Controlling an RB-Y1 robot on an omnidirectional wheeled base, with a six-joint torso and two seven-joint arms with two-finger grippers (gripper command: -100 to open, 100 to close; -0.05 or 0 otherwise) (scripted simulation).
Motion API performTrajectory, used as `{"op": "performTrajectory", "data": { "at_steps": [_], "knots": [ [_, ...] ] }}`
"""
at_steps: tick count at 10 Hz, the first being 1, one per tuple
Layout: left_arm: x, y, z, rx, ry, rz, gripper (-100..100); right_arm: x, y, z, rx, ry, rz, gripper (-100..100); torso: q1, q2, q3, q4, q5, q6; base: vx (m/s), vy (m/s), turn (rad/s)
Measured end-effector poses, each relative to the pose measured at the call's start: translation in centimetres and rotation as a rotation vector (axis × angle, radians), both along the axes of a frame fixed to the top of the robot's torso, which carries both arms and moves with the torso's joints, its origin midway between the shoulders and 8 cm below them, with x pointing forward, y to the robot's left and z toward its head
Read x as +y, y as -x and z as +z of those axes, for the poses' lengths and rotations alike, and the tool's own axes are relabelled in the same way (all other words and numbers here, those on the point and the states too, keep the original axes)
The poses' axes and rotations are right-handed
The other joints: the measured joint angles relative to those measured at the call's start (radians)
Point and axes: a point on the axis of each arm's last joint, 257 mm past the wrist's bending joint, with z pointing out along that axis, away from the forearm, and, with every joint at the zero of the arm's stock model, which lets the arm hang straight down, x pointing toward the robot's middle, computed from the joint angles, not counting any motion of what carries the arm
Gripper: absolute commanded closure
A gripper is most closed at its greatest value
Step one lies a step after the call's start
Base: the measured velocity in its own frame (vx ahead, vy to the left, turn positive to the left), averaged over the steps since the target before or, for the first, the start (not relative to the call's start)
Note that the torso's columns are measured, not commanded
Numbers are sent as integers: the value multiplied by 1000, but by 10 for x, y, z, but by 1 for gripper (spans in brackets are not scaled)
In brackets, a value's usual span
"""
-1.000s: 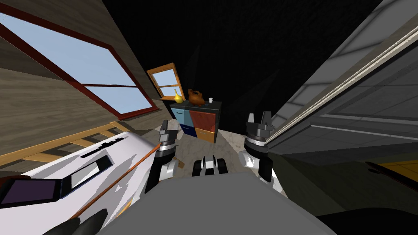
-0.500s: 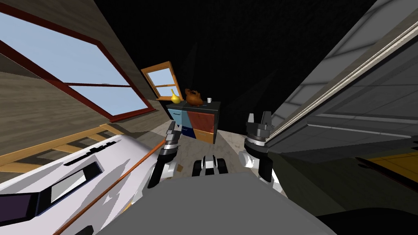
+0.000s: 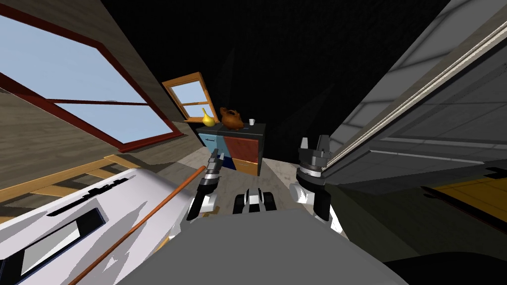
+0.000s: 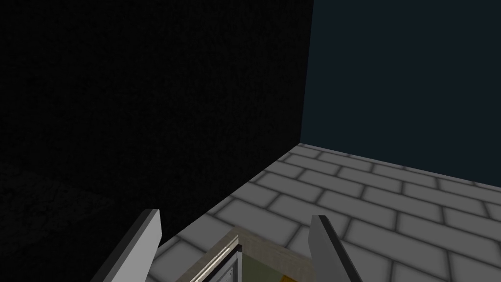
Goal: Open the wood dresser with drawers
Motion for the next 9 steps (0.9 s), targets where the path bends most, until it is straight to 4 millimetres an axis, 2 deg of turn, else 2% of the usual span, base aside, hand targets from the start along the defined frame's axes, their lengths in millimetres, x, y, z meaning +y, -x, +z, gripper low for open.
{"op": "performTrajectory", "data": {
  "at_steps": [9],
  "knots": [
    [-19, -37, -69, 153, 12, -10, -100, 0, 0, 0, 0, 0, 0, 0, 0, 1, 1, 0, 0, 0, 78, -6, -70]
  ]
}}
